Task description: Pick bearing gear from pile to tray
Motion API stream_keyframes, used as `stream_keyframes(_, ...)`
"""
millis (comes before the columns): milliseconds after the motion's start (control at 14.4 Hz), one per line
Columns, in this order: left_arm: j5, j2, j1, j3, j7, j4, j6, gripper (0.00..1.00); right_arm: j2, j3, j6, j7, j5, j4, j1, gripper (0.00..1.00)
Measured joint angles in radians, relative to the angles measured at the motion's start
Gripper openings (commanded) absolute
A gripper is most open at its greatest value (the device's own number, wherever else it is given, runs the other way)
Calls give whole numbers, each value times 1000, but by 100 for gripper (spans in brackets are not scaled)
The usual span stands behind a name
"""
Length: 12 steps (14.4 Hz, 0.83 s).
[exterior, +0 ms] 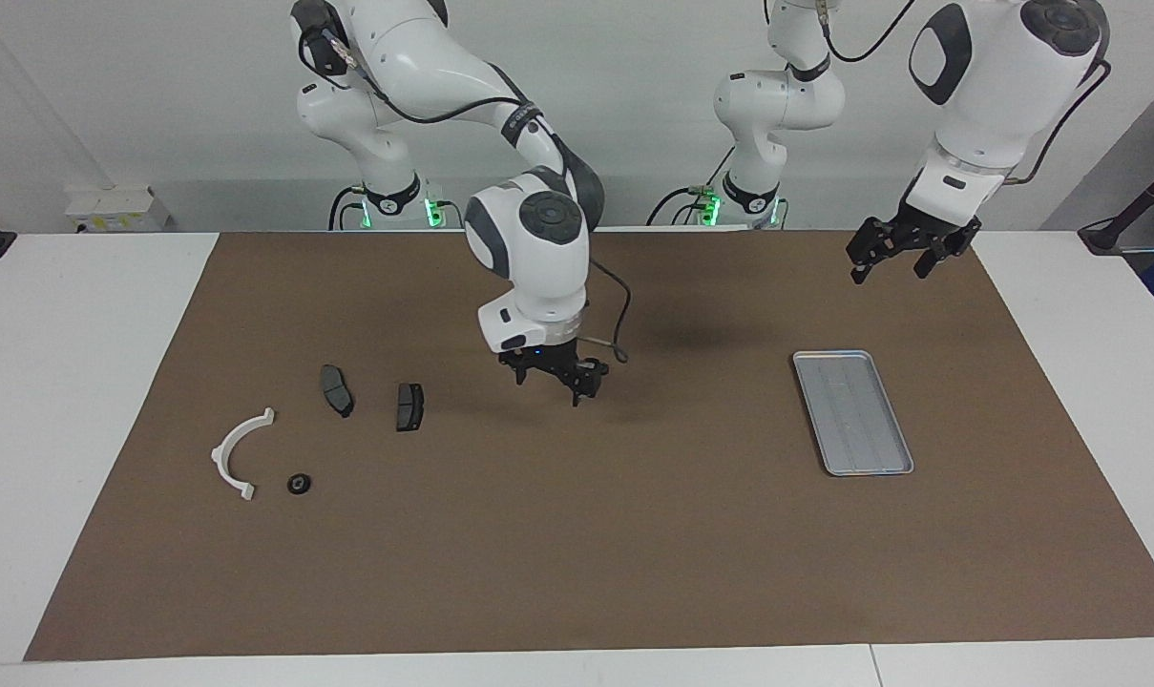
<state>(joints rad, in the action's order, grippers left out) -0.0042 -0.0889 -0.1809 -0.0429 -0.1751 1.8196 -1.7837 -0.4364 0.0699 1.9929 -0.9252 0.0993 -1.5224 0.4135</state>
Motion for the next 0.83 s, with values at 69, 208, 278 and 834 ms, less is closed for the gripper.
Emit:
stream_keyframes(69,0,2,-52,3,-54,18,-34,100,20,0,-24,58,0,2,-30,100)
stream_keyframes(208,1,22,-148,10,-138,39,-73,100,58,0,-71,181,0,3,-83,100)
stream_keyframes(278,1,43,-193,11,-185,44,-96,100,75,0,-90,254,0,3,-112,100)
stream_keyframes(834,21,332,-461,12,-513,36,-347,100,97,0,-104,749,-2,-7,-352,100)
